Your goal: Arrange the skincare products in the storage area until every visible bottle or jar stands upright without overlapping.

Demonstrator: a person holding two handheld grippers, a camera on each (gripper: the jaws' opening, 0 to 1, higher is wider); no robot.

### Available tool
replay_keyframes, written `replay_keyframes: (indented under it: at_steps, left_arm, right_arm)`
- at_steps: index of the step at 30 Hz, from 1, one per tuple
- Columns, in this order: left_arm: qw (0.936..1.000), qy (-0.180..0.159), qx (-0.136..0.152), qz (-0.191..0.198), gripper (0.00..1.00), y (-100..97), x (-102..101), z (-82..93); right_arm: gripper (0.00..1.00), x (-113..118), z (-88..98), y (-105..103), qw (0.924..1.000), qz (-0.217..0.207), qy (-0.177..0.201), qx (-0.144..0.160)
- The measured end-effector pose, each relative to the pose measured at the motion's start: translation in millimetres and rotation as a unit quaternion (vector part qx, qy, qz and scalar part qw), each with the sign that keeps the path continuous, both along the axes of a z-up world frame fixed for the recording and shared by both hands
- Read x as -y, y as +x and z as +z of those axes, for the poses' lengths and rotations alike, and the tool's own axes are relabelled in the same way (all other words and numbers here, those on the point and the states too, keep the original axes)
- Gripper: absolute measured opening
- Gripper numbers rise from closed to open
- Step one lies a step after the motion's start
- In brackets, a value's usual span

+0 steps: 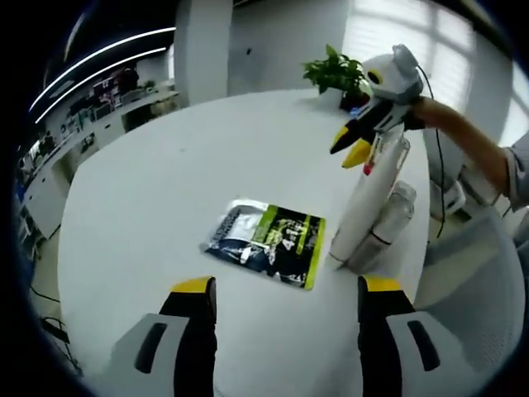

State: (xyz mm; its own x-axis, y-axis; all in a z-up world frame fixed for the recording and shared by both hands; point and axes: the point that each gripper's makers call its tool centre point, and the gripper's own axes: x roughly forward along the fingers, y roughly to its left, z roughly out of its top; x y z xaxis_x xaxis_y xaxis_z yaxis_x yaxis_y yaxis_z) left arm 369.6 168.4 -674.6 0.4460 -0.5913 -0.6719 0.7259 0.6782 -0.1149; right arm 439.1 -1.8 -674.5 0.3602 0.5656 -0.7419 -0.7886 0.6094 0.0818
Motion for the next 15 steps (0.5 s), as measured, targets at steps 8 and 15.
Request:
replay_keyframes:
  at_steps: [8,15]
  left_arm:
    - [0.9997,-0.006,-0.021,-0.006,0.54,1.3,9.2,-13.7]
    - [0.9989,-0.017,-0.044,-0.008,0.46,-2.9,16.5,-23.8]
  right_arm:
    - [0.22,-18.3,-17.2,3.1,0.9993,0.021,0.002,-0.029]
    - [0.21,-29.9,-28.7,2.6,0.9983,0.036,0.001,-0.046]
